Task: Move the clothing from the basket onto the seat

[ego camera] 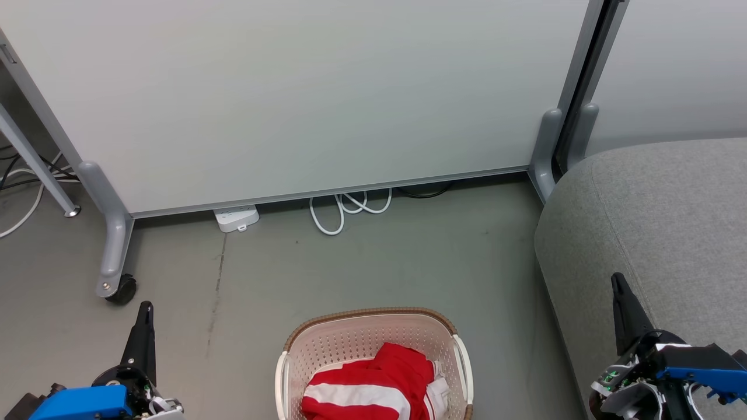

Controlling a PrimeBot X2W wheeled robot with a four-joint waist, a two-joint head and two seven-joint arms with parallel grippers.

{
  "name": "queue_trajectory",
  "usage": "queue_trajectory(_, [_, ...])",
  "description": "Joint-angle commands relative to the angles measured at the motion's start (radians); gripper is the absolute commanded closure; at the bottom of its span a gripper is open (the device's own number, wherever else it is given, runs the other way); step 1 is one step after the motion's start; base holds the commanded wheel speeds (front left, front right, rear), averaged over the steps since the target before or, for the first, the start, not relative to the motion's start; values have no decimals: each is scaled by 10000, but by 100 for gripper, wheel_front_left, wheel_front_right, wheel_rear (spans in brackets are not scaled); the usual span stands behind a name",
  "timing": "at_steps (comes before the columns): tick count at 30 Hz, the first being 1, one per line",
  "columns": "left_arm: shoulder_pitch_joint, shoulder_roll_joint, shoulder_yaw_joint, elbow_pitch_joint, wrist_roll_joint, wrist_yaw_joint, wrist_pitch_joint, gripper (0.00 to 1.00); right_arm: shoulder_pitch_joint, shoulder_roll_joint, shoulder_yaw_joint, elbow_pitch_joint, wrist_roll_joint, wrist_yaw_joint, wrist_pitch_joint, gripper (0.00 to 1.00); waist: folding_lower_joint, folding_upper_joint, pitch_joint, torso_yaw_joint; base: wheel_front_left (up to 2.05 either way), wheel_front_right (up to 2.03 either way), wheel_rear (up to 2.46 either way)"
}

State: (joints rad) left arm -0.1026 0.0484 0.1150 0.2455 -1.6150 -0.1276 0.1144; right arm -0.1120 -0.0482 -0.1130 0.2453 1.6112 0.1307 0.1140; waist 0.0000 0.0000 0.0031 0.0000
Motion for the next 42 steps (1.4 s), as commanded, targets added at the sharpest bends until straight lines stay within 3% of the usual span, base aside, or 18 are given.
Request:
queue_trajectory(1, [-118, 40, -2, -36, 42, -62, 19, 100, 53, -41, -9, 10, 36, 0, -6, 100, 0, 0, 0, 0, 0, 0, 0])
queue_trajectory(18, [-118, 40, -2, -36, 42, -62, 19, 100, 54, -41, -9, 10, 36, 0, -6, 100, 0, 0, 0, 0, 0, 0, 0])
queue_trajectory(19, [-118, 40, -2, -36, 42, -62, 19, 0, 54, -41, -9, 10, 36, 0, -6, 0, 0, 0, 0, 0, 0, 0, 0])
queue_trajectory(23, [222, -115, -12, 320, -6, 17, -15, 0, 273, 50, 21, 297, -2, -2, 0, 0, 0, 0, 0, 0, 0, 0, 0])
queue_trajectory(24, [269, -139, -30, 375, -5, 19, -35, 100, 341, 53, 36, 344, -2, -2, -15, 100, 0, 0, 0, 0, 0, 0, 0])
queue_trajectory(25, [339, -181, -37, 471, -5, 19, -37, 0, 437, 59, 39, 428, -1, -4, -18, 0, 0, 0, 0, 0, 0, 0, 0])
queue_trajectory(32, [284, -157, -268, 320, 203, 27, -400, 0, 406, 49, 247, 202, -247, -3, -384, 0, 0, 0, 5, 5, 0, 0, 0])
queue_trajectory(42, [213, -126, -710, -19, 1889, 358, -868, 0, 329, 38, 406, 157, -2310, -1, -853, 0, 0, 0, 33, 25, 0, 0, 0])
